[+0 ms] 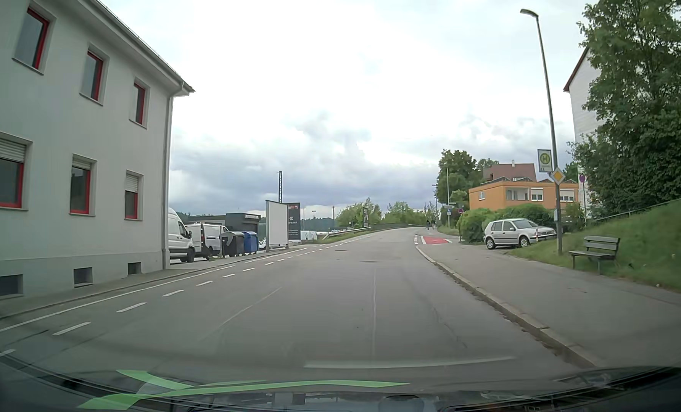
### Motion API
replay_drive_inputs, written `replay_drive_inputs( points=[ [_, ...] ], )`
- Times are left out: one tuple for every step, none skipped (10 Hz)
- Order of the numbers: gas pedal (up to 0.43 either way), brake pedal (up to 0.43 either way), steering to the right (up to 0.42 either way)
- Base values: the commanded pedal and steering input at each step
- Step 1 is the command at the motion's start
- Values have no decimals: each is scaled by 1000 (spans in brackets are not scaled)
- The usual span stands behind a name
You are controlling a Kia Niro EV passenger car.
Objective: Follow the waypoints while adhering to traffic rules and regulations
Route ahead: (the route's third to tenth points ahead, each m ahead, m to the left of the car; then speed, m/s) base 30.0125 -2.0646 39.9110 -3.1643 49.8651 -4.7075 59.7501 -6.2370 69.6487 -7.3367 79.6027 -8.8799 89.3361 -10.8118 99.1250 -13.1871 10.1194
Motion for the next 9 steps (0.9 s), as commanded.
replay_drive_inputs(
  points=[
    [79, 0, 8],
    [79, 0, 8],
    [79, 0, 8],
    [79, 0, 8],
    [87, 0, 8],
    [87, 0, 9],
    [87, 0, 8],
    [87, 0, 8],
    [87, 0, 8]
  ],
)
